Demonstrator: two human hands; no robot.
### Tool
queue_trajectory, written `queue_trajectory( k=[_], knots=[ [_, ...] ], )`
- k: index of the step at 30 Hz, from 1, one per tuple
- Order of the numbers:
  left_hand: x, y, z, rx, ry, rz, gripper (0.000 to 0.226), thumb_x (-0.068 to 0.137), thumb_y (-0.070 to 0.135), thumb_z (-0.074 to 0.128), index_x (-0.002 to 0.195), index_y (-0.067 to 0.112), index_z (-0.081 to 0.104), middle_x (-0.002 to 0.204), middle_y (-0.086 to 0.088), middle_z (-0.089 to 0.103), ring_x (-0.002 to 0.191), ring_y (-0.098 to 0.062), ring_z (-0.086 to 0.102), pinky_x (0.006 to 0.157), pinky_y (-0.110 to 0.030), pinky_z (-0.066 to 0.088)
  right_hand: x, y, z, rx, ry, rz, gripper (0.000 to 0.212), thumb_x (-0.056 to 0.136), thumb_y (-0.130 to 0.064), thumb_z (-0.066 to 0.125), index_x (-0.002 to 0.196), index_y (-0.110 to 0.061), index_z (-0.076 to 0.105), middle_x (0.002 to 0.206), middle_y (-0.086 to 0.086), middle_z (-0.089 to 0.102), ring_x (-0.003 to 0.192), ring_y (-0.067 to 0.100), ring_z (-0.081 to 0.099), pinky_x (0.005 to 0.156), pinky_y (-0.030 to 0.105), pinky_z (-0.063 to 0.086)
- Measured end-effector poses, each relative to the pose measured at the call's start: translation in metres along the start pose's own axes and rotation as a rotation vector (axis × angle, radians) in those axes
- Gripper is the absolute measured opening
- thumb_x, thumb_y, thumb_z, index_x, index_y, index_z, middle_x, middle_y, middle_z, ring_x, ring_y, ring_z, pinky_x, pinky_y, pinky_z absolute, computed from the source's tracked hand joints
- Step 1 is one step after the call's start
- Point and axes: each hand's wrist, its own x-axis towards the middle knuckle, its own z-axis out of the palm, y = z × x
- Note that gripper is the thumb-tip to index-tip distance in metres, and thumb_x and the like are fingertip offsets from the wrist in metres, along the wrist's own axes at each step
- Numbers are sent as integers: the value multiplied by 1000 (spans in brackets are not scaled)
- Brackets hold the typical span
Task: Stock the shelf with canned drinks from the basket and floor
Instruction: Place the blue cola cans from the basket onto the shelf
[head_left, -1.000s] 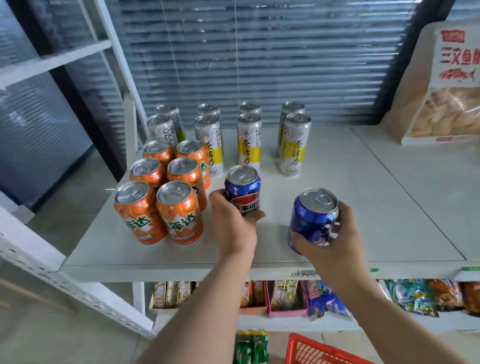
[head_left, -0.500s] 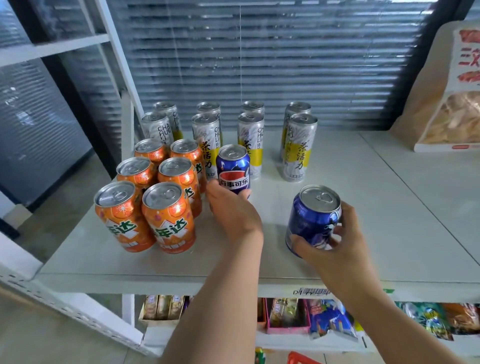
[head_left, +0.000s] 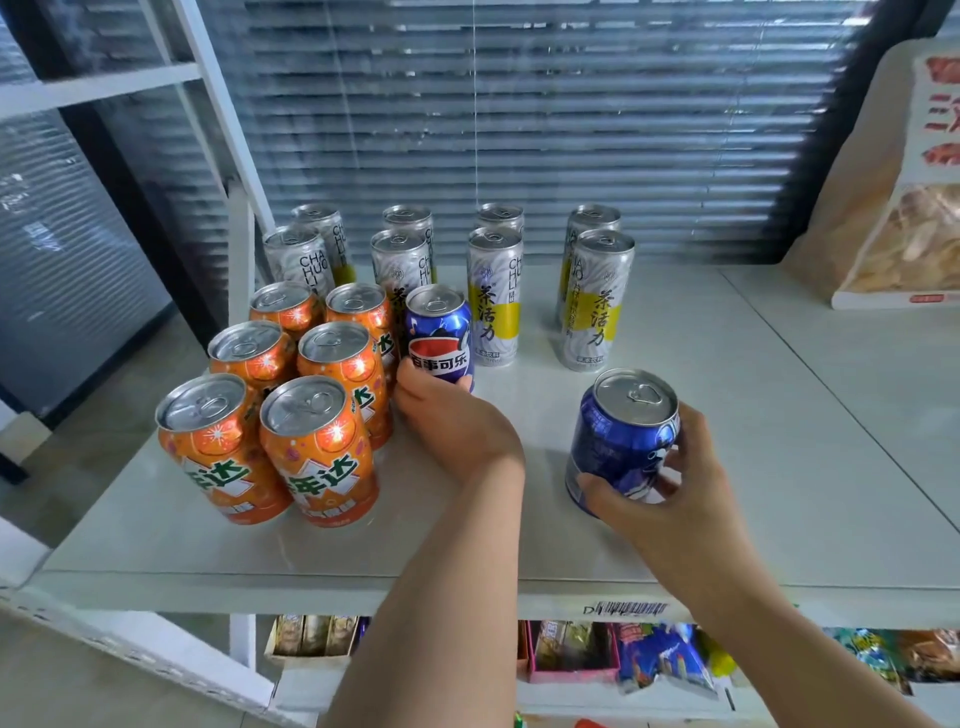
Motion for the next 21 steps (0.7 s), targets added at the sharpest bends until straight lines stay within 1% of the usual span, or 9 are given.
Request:
queue_trajectory(
  k=[4, 7, 9, 11, 13, 15, 16, 18, 21],
  knots=[
    [1, 3, 0, -9, -17, -18, 61, 82, 3, 66, 136, 1, 37, 135, -20, 43, 125, -36, 42, 102, -36, 32, 4, -1, 1, 12, -4, -19, 71, 50, -39, 79, 112, -54, 49, 105, -25, 63, 108, 6, 59, 93, 36, 53],
    [2, 2, -2, 0, -32, -25, 61, 84, 6, 65, 137, 2, 36, 137, -19, 42, 126, -34, 41, 102, -36, 33, 8, 0, 7, 5, 19, -12, 69, 56, -31, 85, 108, -57, 47, 105, -26, 61, 104, 0, 58, 92, 33, 53],
    [3, 2, -3, -5, -46, -30, 61, 84, 6, 65, 137, 3, 35, 138, -18, 41, 126, -33, 42, 101, -35, 34, 12, -2, 14, -49, 70, -17, 71, 54, -34, 87, 107, -55, 44, 110, -18, 58, 107, 10, 57, 94, 40, 52],
    [3, 3, -4, -20, -52, -44, 60, 84, 5, 64, 137, 4, 35, 139, -17, 40, 126, -33, 42, 101, -35, 35, 16, -5, 19, -164, 101, -38, 79, 53, -37, 91, 116, -44, 43, 114, -10, 52, 113, 19, 50, 99, 42, 46],
    [2, 3, -5, -30, -54, -47, 60, 84, 3, 62, 137, 4, 35, 139, -17, 40, 126, -32, 43, 100, -36, 36, 19, -6, 21, -236, 57, -44, 96, 52, -34, 92, 133, -25, 40, 120, -8, 46, 117, 13, 43, 105, 33, 37],
    [2, 2, -5, -30, -66, -46, 59, 85, 2, 61, 137, 5, 34, 139, -16, 40, 126, -32, 42, 101, -35, 36, 19, -4, 20, -159, -17, 0, 110, 52, -34, 87, 146, -24, 29, 130, -8, 51, 122, 13, 50, 108, 38, 41],
    [2, 1, -5, -28, -69, -45, 59, 85, 2, 61, 137, 5, 34, 139, -16, 40, 127, -32, 42, 102, -35, 35, 20, -3, 18, -131, -25, 18, 109, 55, -31, 84, 148, -27, 26, 130, -9, 56, 119, 16, 57, 104, 42, 46],
    [3, 0, -4, -21, -66, -46, 58, 85, 3, 61, 137, 5, 35, 139, -16, 40, 127, -32, 41, 103, -37, 35, 18, -4, 18, -170, 14, 3, 100, 59, -24, 88, 142, -27, 33, 121, -10, 60, 112, 18, 61, 96, 38, 49],
    [2, -1, -2, -18, -56, -41, 59, 84, 4, 63, 136, 5, 36, 138, -17, 41, 127, -34, 41, 103, -39, 35, 17, -8, 22, -281, 73, -42, 106, 51, -33, 95, 138, -19, 36, 122, -8, 45, 121, 13, 44, 103, 32, 38]
  ],
)
